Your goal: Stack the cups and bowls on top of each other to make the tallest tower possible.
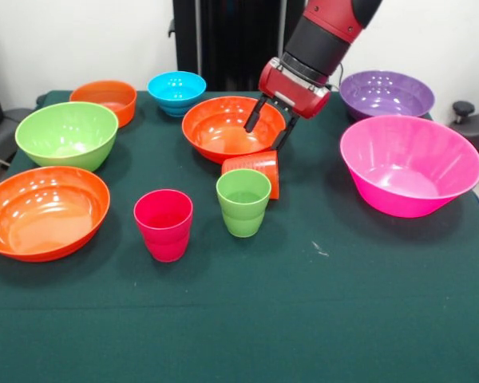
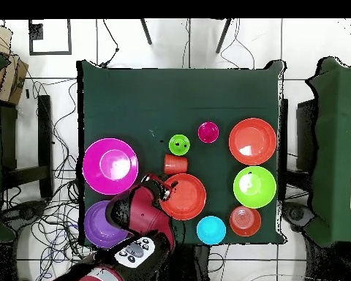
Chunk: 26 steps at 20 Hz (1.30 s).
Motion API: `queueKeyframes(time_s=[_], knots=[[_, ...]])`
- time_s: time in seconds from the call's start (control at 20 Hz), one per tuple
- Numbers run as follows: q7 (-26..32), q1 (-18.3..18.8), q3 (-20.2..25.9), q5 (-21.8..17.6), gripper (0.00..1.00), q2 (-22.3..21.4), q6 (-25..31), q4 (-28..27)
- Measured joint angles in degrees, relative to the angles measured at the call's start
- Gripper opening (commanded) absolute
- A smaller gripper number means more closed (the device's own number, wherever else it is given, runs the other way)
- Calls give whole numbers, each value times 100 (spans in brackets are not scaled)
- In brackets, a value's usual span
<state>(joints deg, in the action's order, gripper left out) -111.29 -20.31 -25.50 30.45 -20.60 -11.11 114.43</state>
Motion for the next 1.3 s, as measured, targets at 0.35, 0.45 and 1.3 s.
queueKeyframes(time_s=[0.35,0.45,1.3], knots=[[0,-44,1,61,100,-18,0,-69],[0,-70,1,90,100,-18,0,-94],[0,2,12,130,100,-14,0,-260]])
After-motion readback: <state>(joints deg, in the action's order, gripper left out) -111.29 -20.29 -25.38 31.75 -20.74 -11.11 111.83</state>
